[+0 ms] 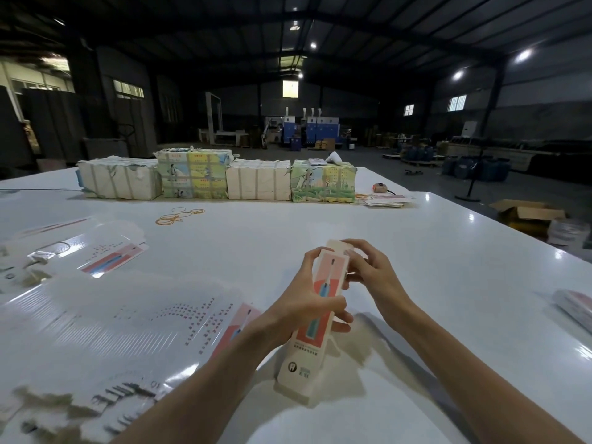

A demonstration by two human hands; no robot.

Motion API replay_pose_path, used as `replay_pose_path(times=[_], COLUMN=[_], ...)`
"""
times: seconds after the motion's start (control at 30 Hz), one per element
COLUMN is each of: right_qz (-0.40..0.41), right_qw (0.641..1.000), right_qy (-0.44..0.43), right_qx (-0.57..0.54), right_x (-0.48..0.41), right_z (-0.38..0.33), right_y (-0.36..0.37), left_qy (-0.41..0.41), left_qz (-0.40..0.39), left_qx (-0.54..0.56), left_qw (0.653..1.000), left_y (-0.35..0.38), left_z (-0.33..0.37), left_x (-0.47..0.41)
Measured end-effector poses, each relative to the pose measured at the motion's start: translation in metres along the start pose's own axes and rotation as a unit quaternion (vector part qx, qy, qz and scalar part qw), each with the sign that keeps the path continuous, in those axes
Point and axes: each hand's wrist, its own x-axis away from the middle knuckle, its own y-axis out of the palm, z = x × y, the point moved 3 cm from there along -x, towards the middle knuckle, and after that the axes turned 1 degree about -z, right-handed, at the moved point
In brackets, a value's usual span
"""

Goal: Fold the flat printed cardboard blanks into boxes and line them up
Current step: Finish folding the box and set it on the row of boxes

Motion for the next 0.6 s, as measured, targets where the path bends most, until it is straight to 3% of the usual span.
replay_pose_path(times=[0.3, 0.6], right_qz=[-0.002, 0.006], right_qw=[0.997, 0.988], right_qy=[-0.057, 0.062], right_qx=[0.049, -0.141], right_x=[0.0016, 0.0012], right_z=[-0.0055, -0.0089], right_y=[-0.0049, -0.0031], left_qy=[-0.005, 0.015], left_qz=[-0.006, 0.009], left_qx=[-0.005, -0.036], left_qw=[1.000, 0.999], left_y=[0.0000, 0.0009], left_z=[-0.0051, -0.0086], left_x=[-0.0023, -0.0053])
